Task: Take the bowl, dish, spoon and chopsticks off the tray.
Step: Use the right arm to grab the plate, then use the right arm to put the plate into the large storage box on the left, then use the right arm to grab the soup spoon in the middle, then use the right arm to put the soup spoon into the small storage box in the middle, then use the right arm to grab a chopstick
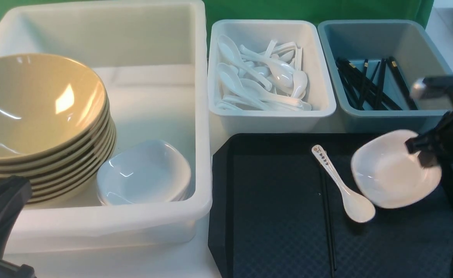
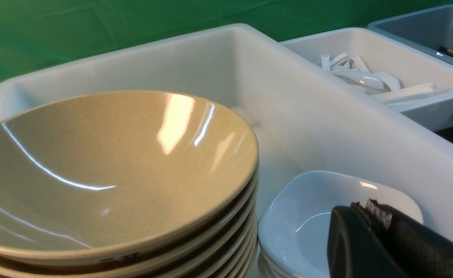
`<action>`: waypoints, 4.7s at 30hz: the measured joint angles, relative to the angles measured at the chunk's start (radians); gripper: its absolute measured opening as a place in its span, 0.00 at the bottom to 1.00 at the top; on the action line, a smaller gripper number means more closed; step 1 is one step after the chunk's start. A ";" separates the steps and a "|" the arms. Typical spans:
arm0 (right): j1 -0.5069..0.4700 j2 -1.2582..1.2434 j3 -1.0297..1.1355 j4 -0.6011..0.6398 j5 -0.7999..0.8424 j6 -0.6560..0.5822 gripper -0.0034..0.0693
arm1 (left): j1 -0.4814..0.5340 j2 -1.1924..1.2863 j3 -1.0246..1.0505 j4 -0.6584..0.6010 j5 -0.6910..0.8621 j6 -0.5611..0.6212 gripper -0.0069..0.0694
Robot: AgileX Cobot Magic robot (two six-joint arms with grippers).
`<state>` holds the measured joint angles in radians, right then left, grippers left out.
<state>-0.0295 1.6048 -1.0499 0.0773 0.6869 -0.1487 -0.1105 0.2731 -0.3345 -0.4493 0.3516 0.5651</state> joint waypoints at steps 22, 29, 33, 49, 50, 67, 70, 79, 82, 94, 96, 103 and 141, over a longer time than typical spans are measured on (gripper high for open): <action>0.859 -0.122 -0.001 0.575 -0.750 -0.368 0.13 | 0.000 0.000 0.000 -0.026 -0.022 0.000 0.08; 0.917 0.096 -0.117 0.582 -0.783 -0.371 0.21 | 0.000 0.000 0.000 -0.026 0.000 0.000 0.08; 0.917 0.138 -0.194 0.582 -0.727 -0.423 0.46 | 0.000 0.000 0.000 -0.026 0.000 0.000 0.08; 0.454 -0.164 -0.205 0.352 0.023 -0.296 0.71 | 0.000 0.000 0.000 -0.026 -0.001 0.000 0.08; 0.424 -0.158 -0.195 0.308 0.071 -0.255 0.71 | 0.000 0.000 0.000 -0.026 -0.001 0.000 0.08; 0.325 0.196 0.007 0.096 0.041 -0.163 0.67 | 0.000 0.000 0.041 -0.026 -0.049 -0.001 0.08; 0.322 0.202 0.000 0.093 0.038 -0.162 0.52 | 0.000 0.000 0.050 -0.026 -0.073 -0.001 0.08; 0.321 0.041 0.008 0.096 0.148 -0.162 0.27 | 0.000 0.000 0.050 -0.027 -0.095 -0.001 0.08; 0.321 -0.067 0.000 0.102 0.137 -0.162 0.27 | 0.000 0.000 0.050 -0.028 -0.100 -0.001 0.08; 0.400 0.004 -0.234 0.267 -0.716 -0.291 0.27 | 0.000 0.000 0.050 -0.036 -0.101 -0.001 0.08; 0.397 0.100 -0.311 0.268 -0.721 -0.293 0.29 | 0.000 0.000 0.050 -0.036 -0.097 -0.001 0.08; 0.344 0.239 -0.473 0.263 -0.325 -0.273 0.63 | 0.000 0.000 0.050 -0.036 -0.074 -0.001 0.08; 0.430 0.262 -0.136 -0.190 0.165 0.101 0.23 | 0.000 0.000 0.050 -0.042 -0.084 -0.001 0.08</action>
<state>0.4008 1.8667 -1.1854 -0.1130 0.8524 -0.0475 -0.1105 0.2731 -0.2844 -0.4910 0.2672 0.5642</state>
